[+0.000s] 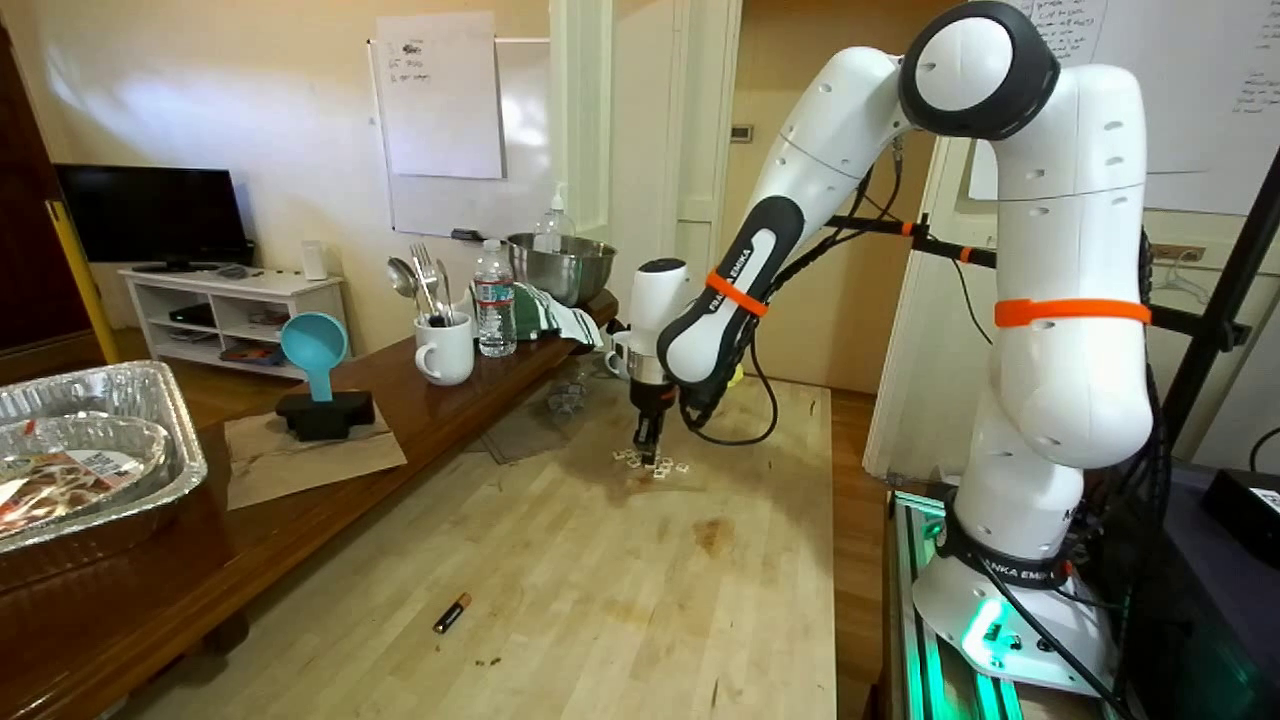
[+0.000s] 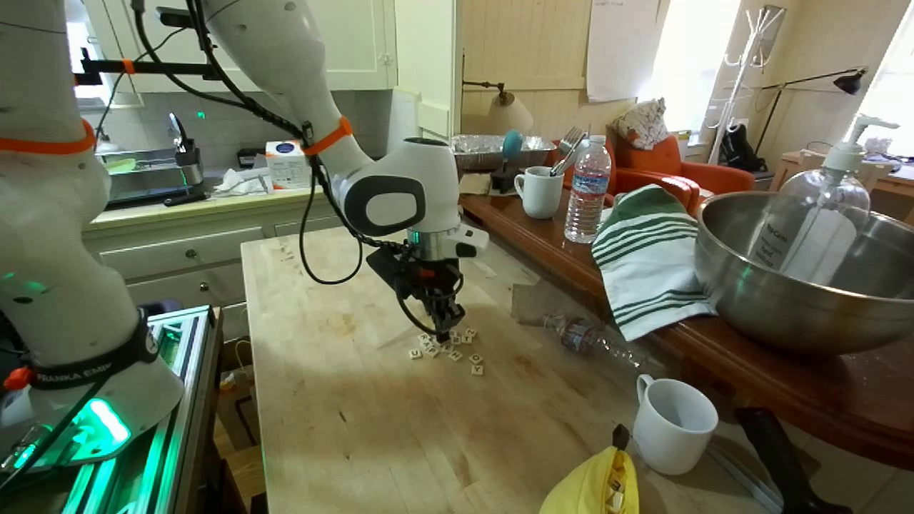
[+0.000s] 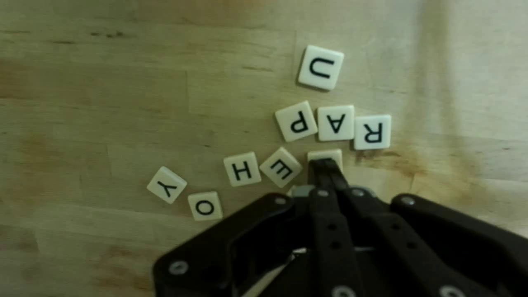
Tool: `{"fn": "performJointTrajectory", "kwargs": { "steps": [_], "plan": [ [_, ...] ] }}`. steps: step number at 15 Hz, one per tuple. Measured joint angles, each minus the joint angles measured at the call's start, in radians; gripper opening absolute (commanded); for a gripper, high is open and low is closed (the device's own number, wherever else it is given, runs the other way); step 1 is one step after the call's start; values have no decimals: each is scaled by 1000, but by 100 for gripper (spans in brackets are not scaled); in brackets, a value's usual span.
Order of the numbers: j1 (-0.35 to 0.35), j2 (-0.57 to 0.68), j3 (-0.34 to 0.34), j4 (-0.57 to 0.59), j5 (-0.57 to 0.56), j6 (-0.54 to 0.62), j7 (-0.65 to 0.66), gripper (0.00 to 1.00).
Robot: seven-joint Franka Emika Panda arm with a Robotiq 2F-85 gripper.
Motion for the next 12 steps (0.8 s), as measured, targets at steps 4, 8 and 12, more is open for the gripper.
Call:
{"fn": "performJointTrajectory", "kwargs": {
  "steps": [4, 8, 12],
  "plan": [
    [0, 2, 5, 2, 4, 1, -11, 0],
    [0, 1, 29, 2, 10, 1, -24, 0],
    [5, 1, 51, 2, 10, 1, -29, 0]
  ]
}}
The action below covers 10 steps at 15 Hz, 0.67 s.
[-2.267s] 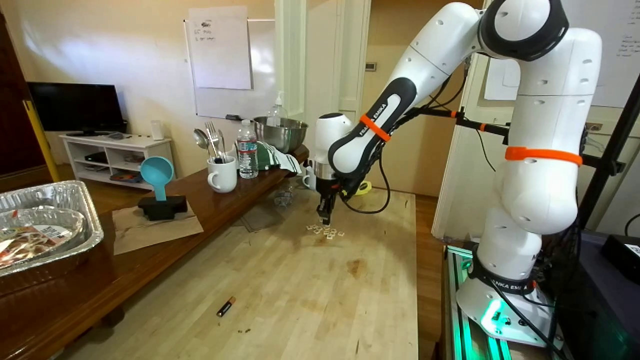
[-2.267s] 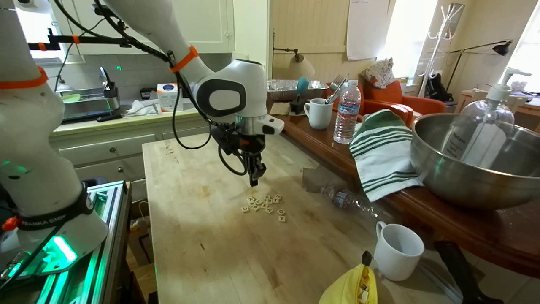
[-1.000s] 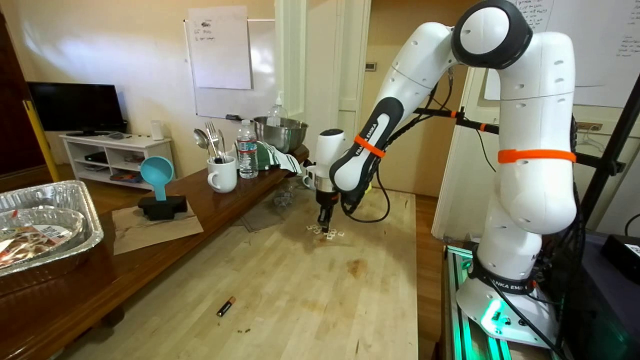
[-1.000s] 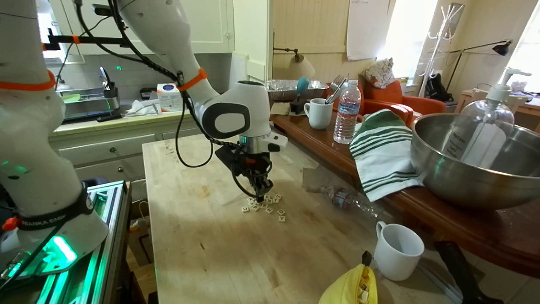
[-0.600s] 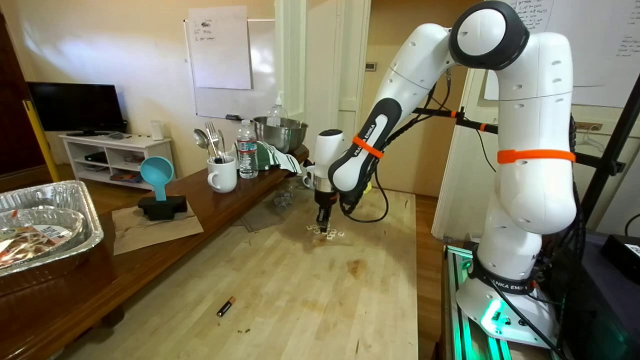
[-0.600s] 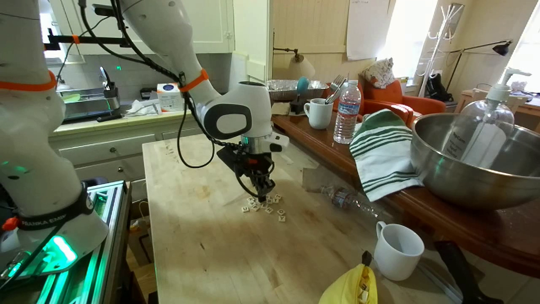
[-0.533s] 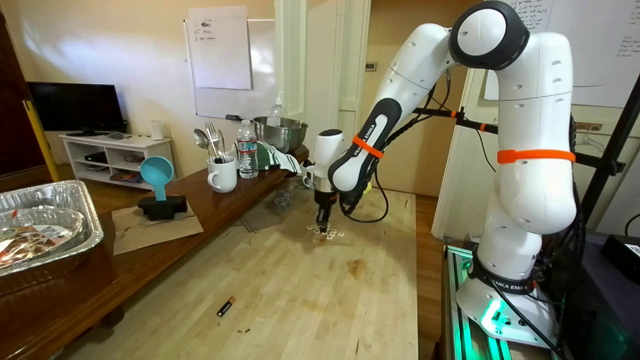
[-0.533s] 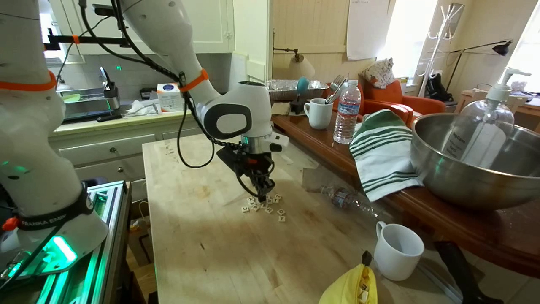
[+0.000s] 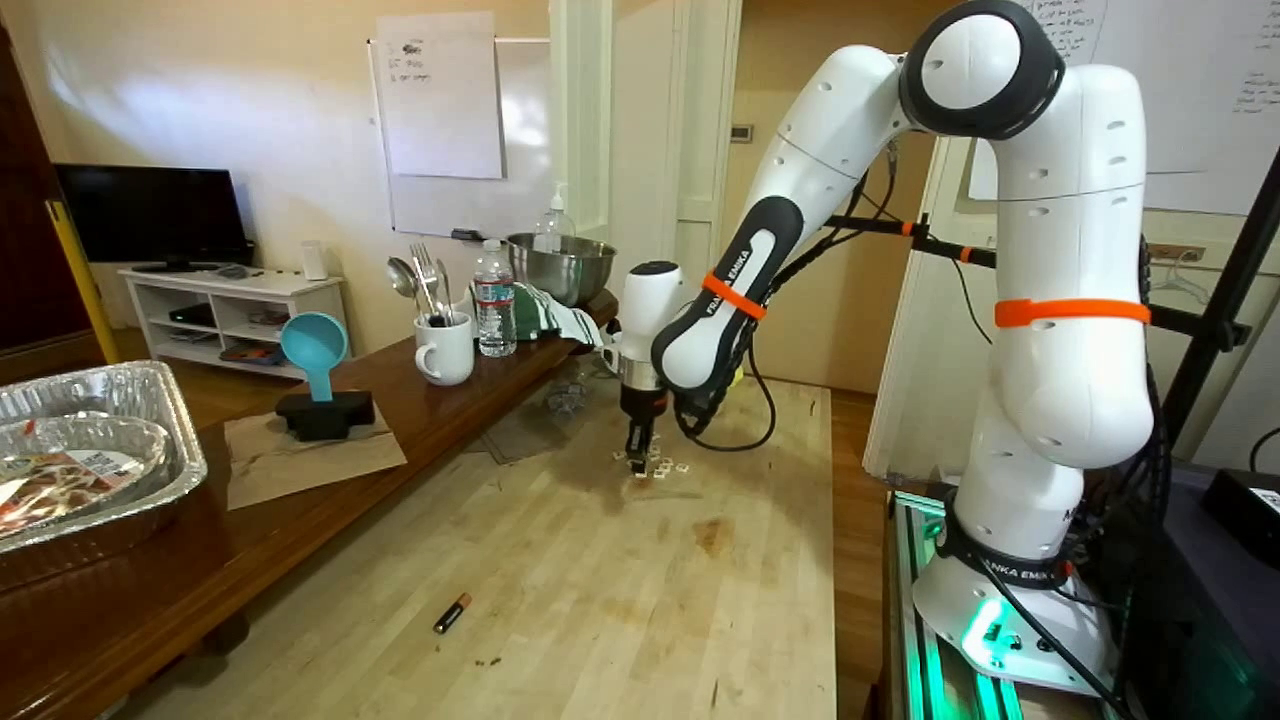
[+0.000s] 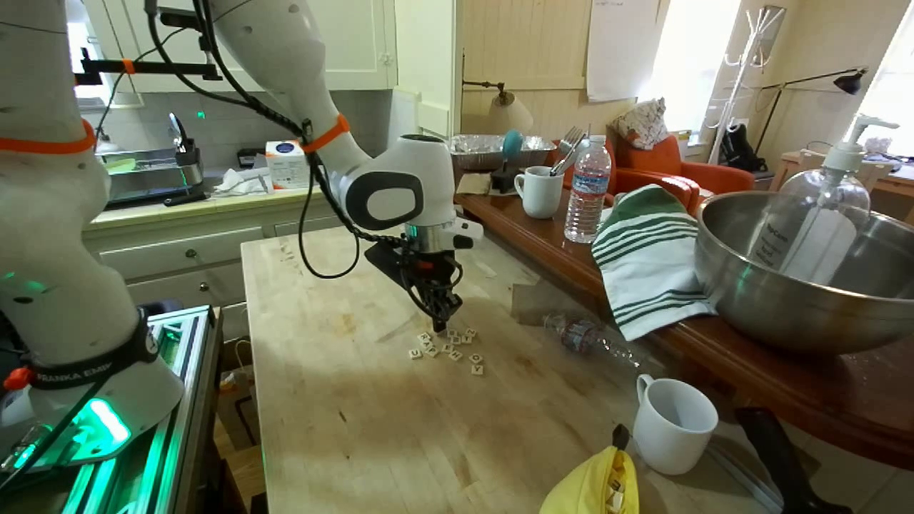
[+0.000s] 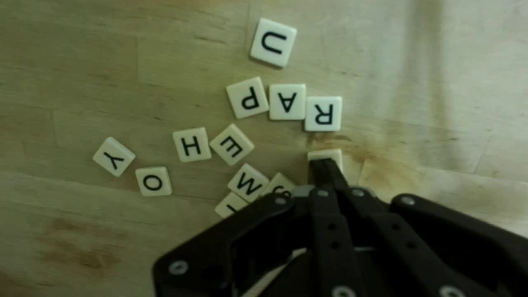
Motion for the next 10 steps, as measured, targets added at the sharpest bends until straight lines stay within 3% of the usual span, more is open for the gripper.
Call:
{"fn": "performJointTrajectory", "kwargs": {
  "steps": [10],
  "plan": [
    [20, 0, 43, 0, 6, 0, 4, 0]
  ]
}}
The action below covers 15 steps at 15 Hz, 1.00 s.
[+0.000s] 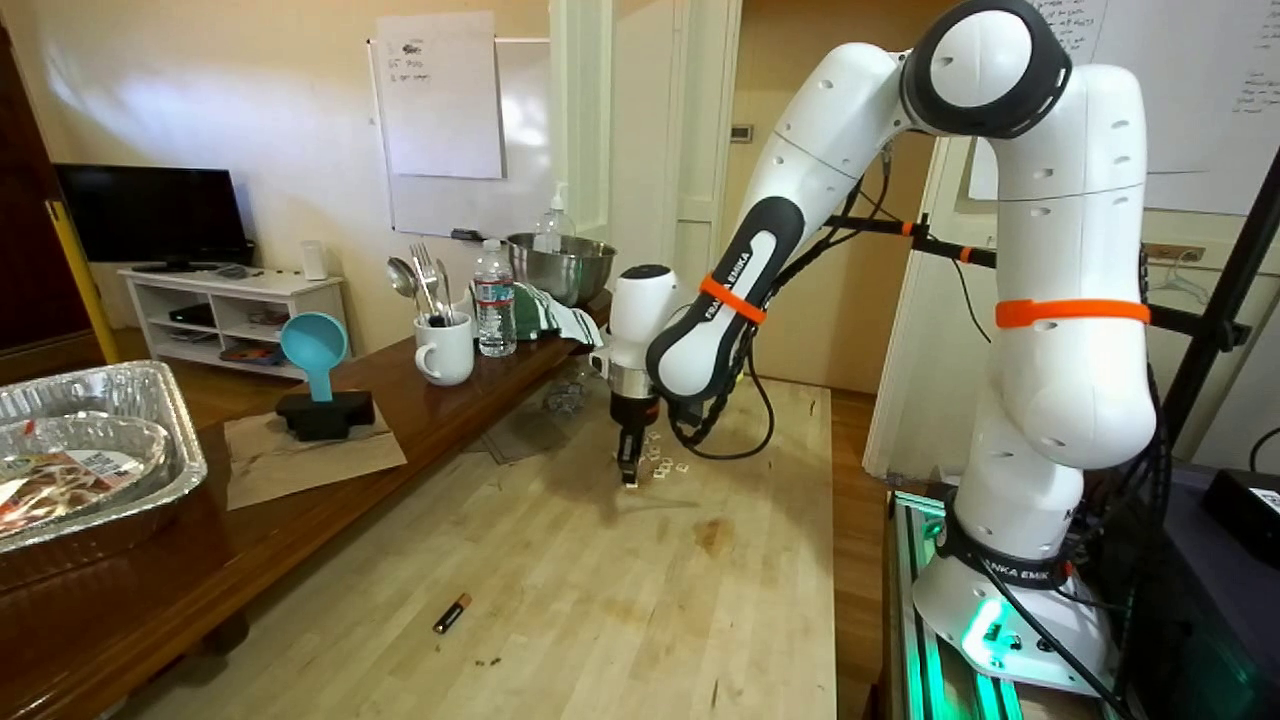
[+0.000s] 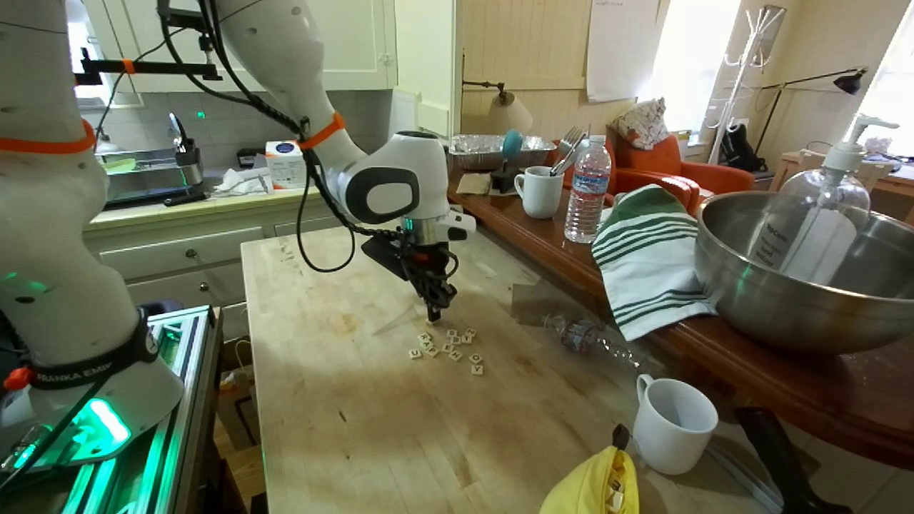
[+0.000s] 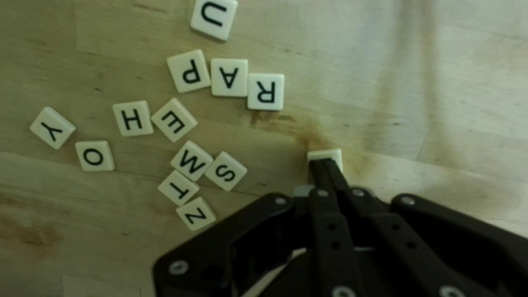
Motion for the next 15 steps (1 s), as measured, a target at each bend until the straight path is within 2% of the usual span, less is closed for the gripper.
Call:
{"fn": "performJointTrajectory", "kwargs": {
  "steps": [15],
  "plan": [
    [74, 0, 27, 0, -2, -2, 80, 0]
  ]
}}
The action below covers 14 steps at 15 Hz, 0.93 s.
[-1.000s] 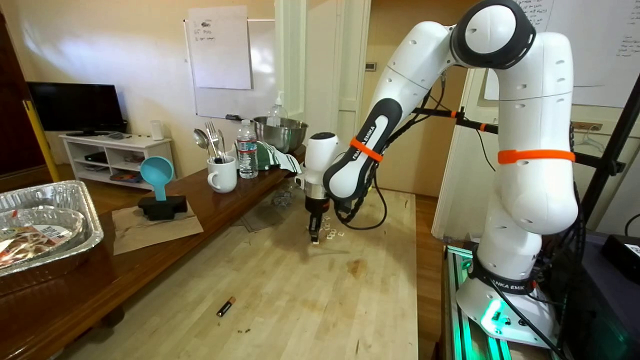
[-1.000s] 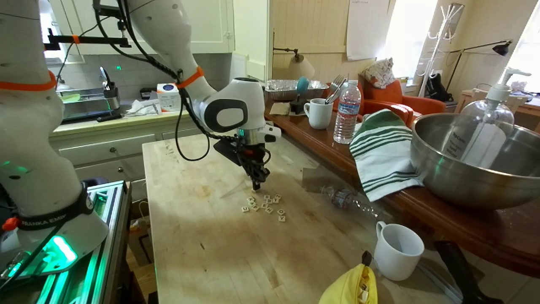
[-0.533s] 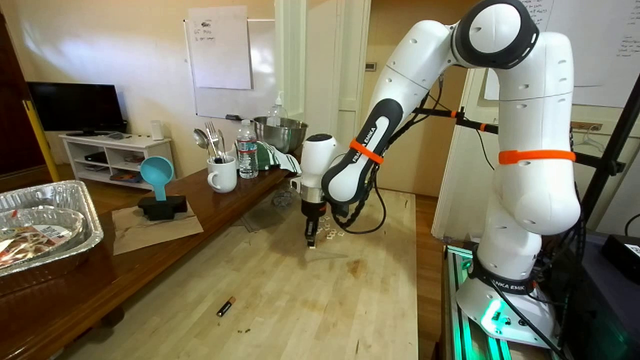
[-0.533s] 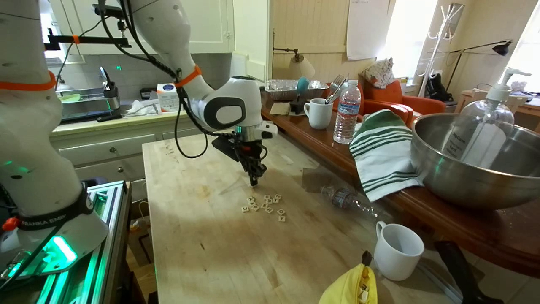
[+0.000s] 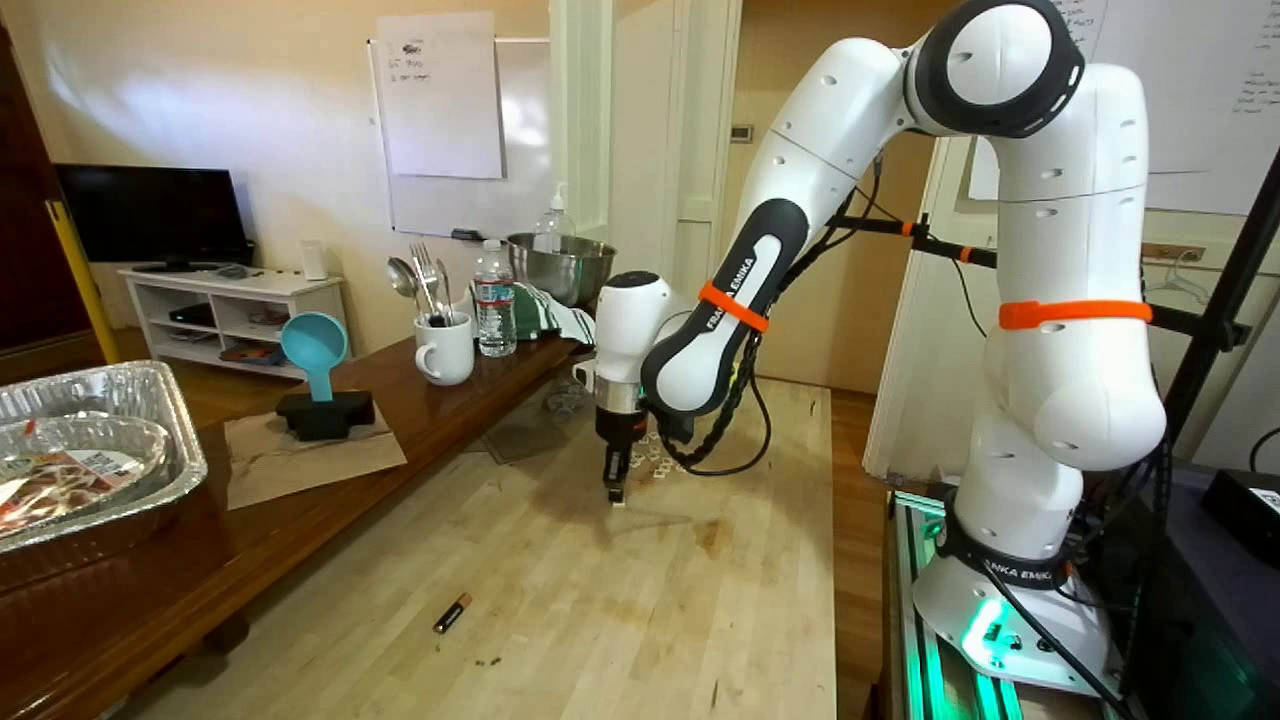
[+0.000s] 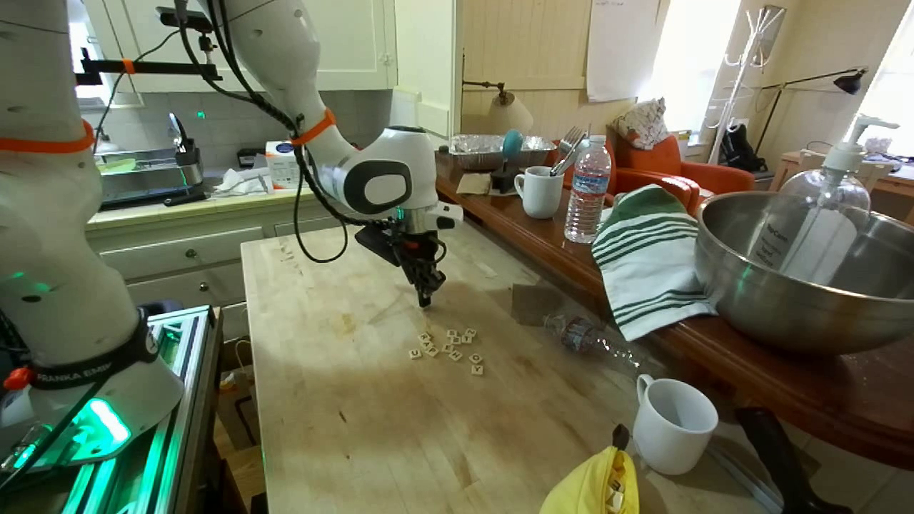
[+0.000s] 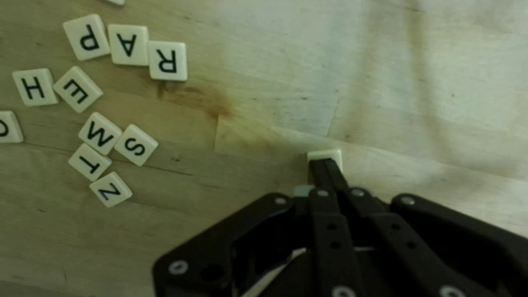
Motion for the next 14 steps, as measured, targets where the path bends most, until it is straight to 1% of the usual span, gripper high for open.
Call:
{"fn": "performJointTrajectory", "kwargs": {
  "steps": [11, 14],
  "plan": [
    [-8, -27, -15, -4, 15, -12, 20, 0],
    [-11, -42, -29, -6, 9, -15, 20, 0]
  ]
}}
